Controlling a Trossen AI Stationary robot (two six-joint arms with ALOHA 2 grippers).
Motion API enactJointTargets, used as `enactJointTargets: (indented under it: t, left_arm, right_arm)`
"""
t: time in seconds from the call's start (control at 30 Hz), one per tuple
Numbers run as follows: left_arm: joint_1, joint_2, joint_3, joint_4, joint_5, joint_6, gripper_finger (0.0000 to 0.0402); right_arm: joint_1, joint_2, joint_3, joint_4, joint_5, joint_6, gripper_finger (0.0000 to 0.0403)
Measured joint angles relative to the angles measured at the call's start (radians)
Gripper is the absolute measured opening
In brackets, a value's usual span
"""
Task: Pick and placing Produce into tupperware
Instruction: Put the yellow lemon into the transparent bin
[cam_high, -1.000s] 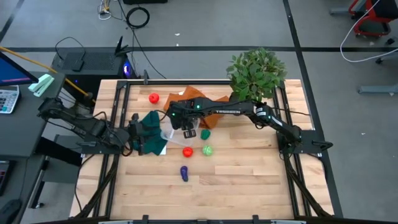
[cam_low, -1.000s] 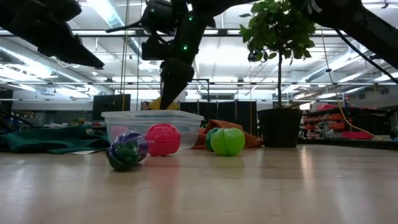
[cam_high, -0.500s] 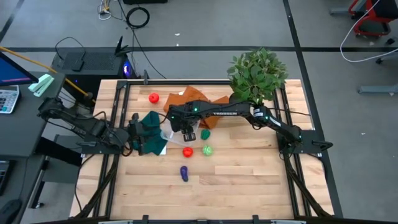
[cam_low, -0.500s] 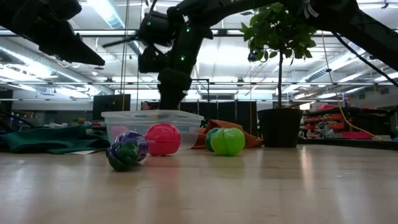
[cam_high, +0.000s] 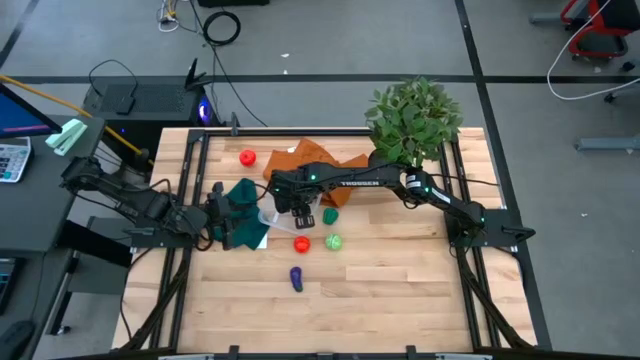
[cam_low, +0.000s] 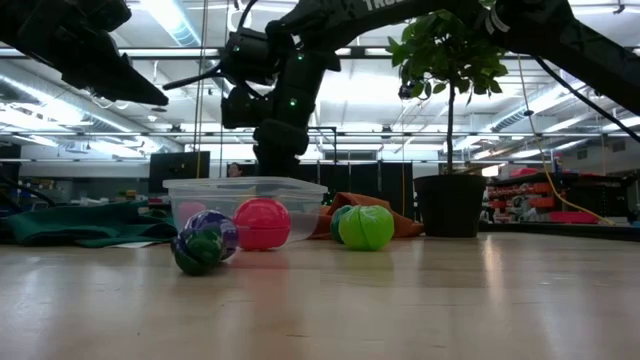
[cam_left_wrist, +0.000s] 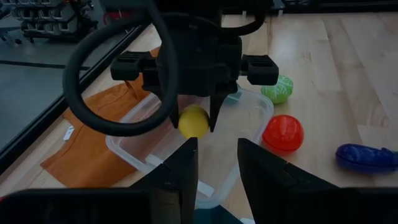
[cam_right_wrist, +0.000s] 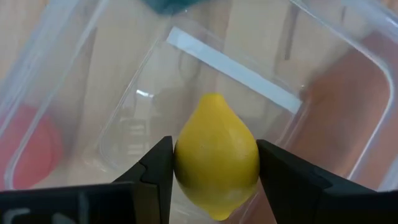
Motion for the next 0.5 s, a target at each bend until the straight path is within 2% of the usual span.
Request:
enactJointTargets:
  t: [0.5]
  left_arm:
    - [0.000, 0.000, 0.000, -0.066, 0.022, -0.074, 0.0114]
  right_arm:
    - [-0.004, 0.000, 0.000, 0.001, 0.000, 0.002, 0.0156]
